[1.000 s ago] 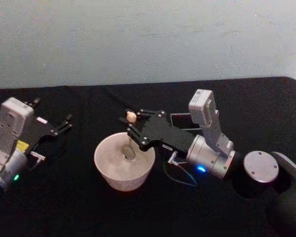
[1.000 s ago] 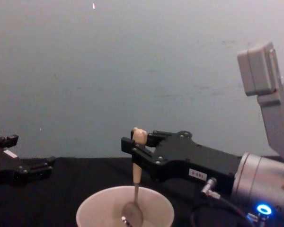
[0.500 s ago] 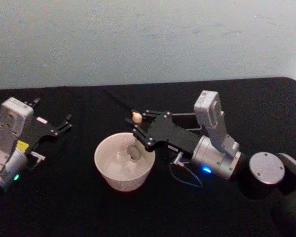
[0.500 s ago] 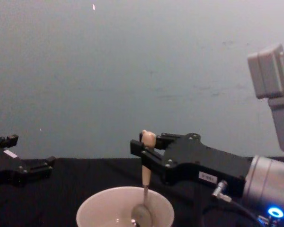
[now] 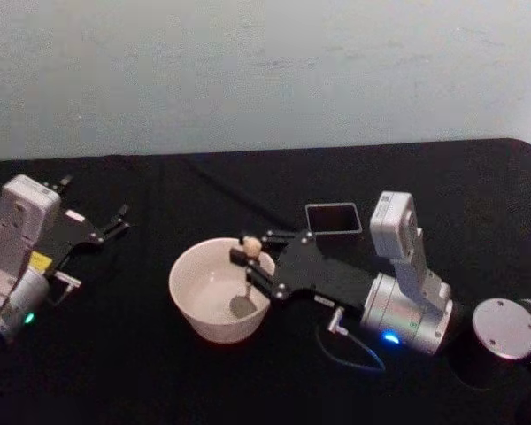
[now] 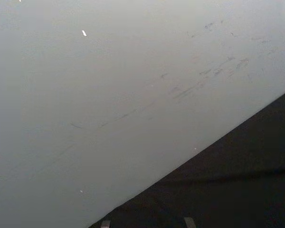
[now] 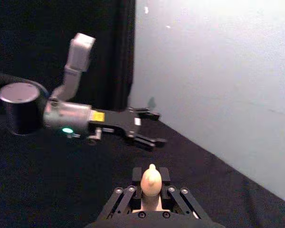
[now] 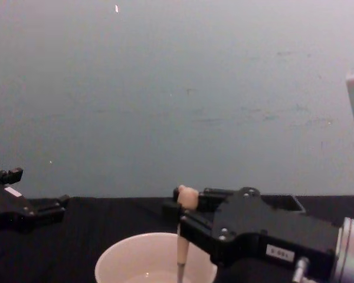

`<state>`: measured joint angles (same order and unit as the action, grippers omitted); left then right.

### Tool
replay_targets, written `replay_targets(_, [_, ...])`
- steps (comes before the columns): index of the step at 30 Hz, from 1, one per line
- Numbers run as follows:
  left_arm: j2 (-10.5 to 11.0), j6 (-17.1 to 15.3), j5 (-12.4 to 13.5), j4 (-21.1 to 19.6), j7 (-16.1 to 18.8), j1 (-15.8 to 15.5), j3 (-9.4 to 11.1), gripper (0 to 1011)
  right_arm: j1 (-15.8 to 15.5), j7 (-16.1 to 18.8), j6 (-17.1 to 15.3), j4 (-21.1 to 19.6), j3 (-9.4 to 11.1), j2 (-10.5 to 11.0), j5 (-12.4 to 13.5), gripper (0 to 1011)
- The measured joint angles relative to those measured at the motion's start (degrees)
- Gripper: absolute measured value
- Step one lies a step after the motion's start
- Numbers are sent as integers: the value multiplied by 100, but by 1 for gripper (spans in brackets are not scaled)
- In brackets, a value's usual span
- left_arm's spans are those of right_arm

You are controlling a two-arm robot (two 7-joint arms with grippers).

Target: Pick up the stirring spoon with one hand, stir inside the cup, then place it back in its original position.

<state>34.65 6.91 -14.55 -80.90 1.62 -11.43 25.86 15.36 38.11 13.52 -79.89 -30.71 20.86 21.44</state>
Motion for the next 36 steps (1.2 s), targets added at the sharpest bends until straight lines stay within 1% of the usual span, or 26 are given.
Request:
replay_targets(5, [0,0,0,0,0,0,0,1001,-61,79,-40,-146,-105,22,74,214])
replay_targets(9, [0,0,0,0,0,0,0,1001,-37,83,-42,-150,-190,-40,85,214])
replay_targets(13, [0,0,0,0,0,0,0,1001,52,21,-25,-50,-243,-158,71,214])
replay_targets(15, [0,0,0,0,0,0,0,1002,148,-48,5,74,-263,-273,40,214])
replay_targets(17, [0,0,0,0,0,0,0,1001,204,-93,28,153,-268,-329,2,214])
replay_targets(22, [0,0,0,0,0,0,0,1001,415,-286,89,502,-260,-538,-139,214])
replay_targets(27, [0,0,0,0,0,0,0,1001,524,-406,125,707,-189,-629,-210,214])
replay_targets(36, [0,0,0,0,0,0,0,1001,545,-426,128,768,-89,-605,-258,214])
